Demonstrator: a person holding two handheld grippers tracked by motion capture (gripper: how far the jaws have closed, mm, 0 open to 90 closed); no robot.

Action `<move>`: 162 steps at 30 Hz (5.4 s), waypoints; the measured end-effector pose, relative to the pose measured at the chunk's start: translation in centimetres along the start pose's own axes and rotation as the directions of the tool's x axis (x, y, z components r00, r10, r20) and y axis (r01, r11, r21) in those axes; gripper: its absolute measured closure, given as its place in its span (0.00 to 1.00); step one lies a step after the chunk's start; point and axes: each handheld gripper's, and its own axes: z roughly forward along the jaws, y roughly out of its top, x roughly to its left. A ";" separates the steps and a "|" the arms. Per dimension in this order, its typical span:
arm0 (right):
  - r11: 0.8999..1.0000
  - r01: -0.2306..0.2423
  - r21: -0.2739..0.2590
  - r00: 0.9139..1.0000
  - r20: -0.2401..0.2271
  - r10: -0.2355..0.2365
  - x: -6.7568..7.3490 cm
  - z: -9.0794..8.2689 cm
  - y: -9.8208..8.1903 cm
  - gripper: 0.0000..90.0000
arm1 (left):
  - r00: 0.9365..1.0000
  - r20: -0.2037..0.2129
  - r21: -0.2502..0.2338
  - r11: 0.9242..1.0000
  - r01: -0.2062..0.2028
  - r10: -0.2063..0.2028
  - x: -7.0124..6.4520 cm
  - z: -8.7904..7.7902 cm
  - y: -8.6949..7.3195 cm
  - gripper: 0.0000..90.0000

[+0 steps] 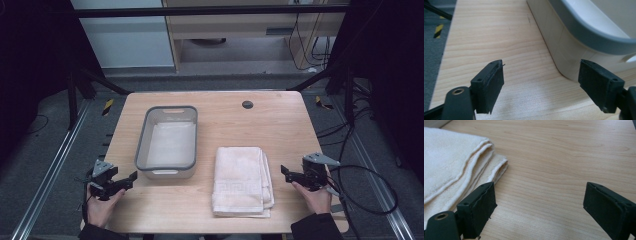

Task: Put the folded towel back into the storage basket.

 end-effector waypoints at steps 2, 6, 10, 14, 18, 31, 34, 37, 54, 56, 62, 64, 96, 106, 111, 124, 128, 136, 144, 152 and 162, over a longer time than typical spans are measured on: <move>1.000 -0.015 -0.011 1.000 -0.021 0.014 0.0 -0.2 0.1 0.12 | 1.000 -0.002 -0.010 1.000 0.007 -0.007 -0.1 -0.3 0.1 0.23; 0.999 0.022 -0.025 1.000 -0.014 -0.022 0.4 -0.3 0.5 0.14 | 0.999 -0.001 -0.047 0.998 0.052 -0.052 0.1 -1.0 0.4 0.24; 0.999 0.014 -0.035 1.000 -0.022 -0.015 0.4 -0.6 0.7 0.14 | 0.997 0.020 -0.066 0.995 0.073 -0.072 0.1 -1.6 0.5 0.24; 0.999 0.015 -0.052 1.000 -0.024 -0.016 0.3 -0.7 0.8 0.15 | 0.997 0.022 -0.079 0.994 0.070 -0.068 -0.1 -1.8 0.7 0.23; 0.998 0.018 -0.065 0.999 -0.025 -0.020 0.4 -0.9 1.0 0.16 | 0.998 0.034 -0.092 0.994 0.063 -0.060 -0.3 -2.1 1.1 0.23; 0.994 0.030 -0.106 0.998 -0.045 -0.035 1.0 -1.6 3.0 0.19 | 0.997 0.061 -0.129 0.990 0.052 -0.045 -1.4 -2.6 2.9 0.24; 0.992 0.038 -0.121 0.998 -0.046 -0.044 1.0 -1.7 3.5 0.20 | 0.996 0.071 -0.136 0.989 0.057 -0.048 -1.6 -2.6 3.4 0.24; 0.990 0.027 -0.142 0.998 -0.055 -0.035 1.0 -2.0 4.1 0.20 | 0.995 0.082 -0.154 0.986 0.062 -0.050 -1.8 -2.8 3.9 0.24; 0.982 0.018 -0.188 0.997 -0.074 -0.033 1.4 -2.6 6.5 0.21 | 0.992 0.126 -0.194 0.981 0.023 0.001 -4.4 -3.2 7.0 0.28; 0.982 0.014 -0.190 0.996 -0.080 -0.030 1.5 -2.7 6.9 0.21 | 0.990 0.139 -0.195 0.981 0.015 0.013 -5.1 -3.1 7.3 0.29; 0.982 0.019 -0.189 0.995 -0.094 -0.037 1.7 -2.6 7.5 0.22 | 0.987 0.154 -0.205 0.979 -0.007 0.040 -6.4 -2.8 7.8 0.30; 0.982 0.020 -0.189 0.995 -0.095 -0.039 1.8 -2.5 7.5 0.22 | 0.986 0.161 -0.207 0.978 -0.014 0.048 -7.0 -2.7 8.0 0.29; 0.987 0.052 -0.151 0.985 -0.157 -0.076 3.6 -1.0 8.1 0.26 | 0.942 0.295 -0.164 0.979 -0.119 0.164 -16.4 0.2 7.0 0.33; 0.992 0.081 -0.095 0.980 -0.172 -0.097 4.2 0.5 7.3 0.28 | 0.921 0.334 -0.127 0.978 -0.168 0.202 -18.9 0.7 5.7 0.36; 0.993 0.091 -0.073 0.979 -0.178 -0.103 4.5 1.1 7.1 0.30 | 0.914 0.345 -0.106 0.976 -0.190 0.215 -19.7 1.2 5.0 0.36; 0.994 0.113 0.005 0.973 -0.201 -0.109 5.4 3.0 6.3 0.31 | 0.893 0.377 -0.032 0.967 -0.251 0.244 -21.9 3.0 3.0 0.36; 0.995 0.103 0.009 0.972 -0.211 -0.099 5.4 3.4 6.0 0.31 | 0.892 0.382 -0.020 0.967 -0.255 0.243 -22.2 3.3 2.7 0.36; 0.996 0.073 0.047 0.973 -0.223 -0.060 4.9 4.3 5.2 0.30 | 0.886 0.390 0.021 0.960 -0.280 0.250 -23.2 4.7 1.9 0.35; 0.990 0.093 0.105 0.971 -0.230 -0.067 5.5 5.6 4.4 0.31 | 0.886 0.385 0.057 0.952 -0.301 0.257 -23.8 6.0 1.0 0.32; 0.984 0.103 0.143 0.971 -0.228 -0.069 5.7 6.4 3.9 0.31 | 0.889 0.377 0.067 0.950 -0.305 0.259 -24.1 6.7 0.4 0.31; 0.978 0.067 0.195 0.976 -0.215 -0.024 6.1 7.0 3.4 0.34 | 0.886 0.399 0.105 0.948 -0.300 0.236 -24.2 7.4 0.2 0.35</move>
